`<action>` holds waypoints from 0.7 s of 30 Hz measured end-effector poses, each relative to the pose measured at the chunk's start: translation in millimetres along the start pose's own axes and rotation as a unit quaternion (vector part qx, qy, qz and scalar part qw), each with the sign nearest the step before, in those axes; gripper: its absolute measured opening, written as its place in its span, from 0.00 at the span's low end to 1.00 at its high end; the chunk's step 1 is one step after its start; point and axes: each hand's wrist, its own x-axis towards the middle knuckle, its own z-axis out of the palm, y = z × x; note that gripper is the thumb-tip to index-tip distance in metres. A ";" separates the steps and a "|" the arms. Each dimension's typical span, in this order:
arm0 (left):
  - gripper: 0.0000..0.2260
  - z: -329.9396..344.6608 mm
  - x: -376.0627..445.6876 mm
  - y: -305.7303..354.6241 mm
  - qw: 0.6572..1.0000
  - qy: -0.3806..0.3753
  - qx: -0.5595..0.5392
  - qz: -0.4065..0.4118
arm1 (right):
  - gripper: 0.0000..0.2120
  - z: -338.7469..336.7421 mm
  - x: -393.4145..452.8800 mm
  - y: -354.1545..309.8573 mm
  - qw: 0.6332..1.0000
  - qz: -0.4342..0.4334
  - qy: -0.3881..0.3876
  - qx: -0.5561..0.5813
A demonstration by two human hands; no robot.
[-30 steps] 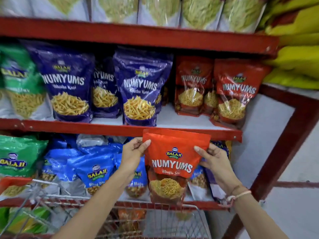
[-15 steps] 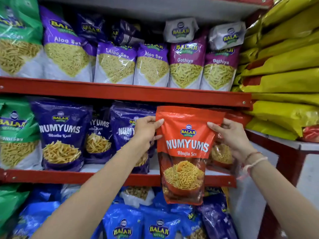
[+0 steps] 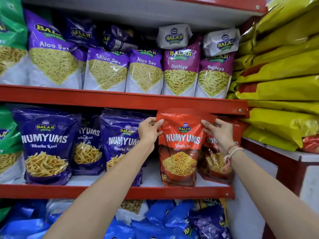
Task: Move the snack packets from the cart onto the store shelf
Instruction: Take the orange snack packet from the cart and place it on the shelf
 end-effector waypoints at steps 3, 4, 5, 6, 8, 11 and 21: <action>0.05 5.6 7.5 -8.9 1.000 0.018 -0.006 0.004 | 0.06 1.0 6.8 6.6 1.000 0.003 -0.002 0.025; 0.06 7.2 9.2 -14.7 1.000 0.022 -0.005 0.005 | 0.06 0.0 6.6 9.8 1.000 0.005 -0.001 0.030; 0.06 8.1 9.5 -20.9 1.000 0.025 -0.001 0.004 | 0.06 -2.5 6.7 15.0 0.999 0.008 0.001 0.034; 0.06 8.9 9.5 -27.3 1.000 0.029 0.000 0.002 | 0.05 -4.6 5.5 19.1 0.999 0.015 -0.002 0.033; 0.05 10.3 10.6 -38.5 0.999 0.040 0.005 -0.001 | 0.05 -9.2 4.1 27.8 0.999 0.029 -0.011 0.028; 0.02 12.0 7.8 -42.9 0.999 0.038 0.008 -0.002 | 0.04 -12.1 5.1 34.7 0.999 0.040 -0.016 0.017; 0.23 1.1 -27.6 -93.0 0.987 0.006 0.152 -0.053 | 0.29 -19.0 -33.4 64.0 0.981 0.139 -0.051 -0.127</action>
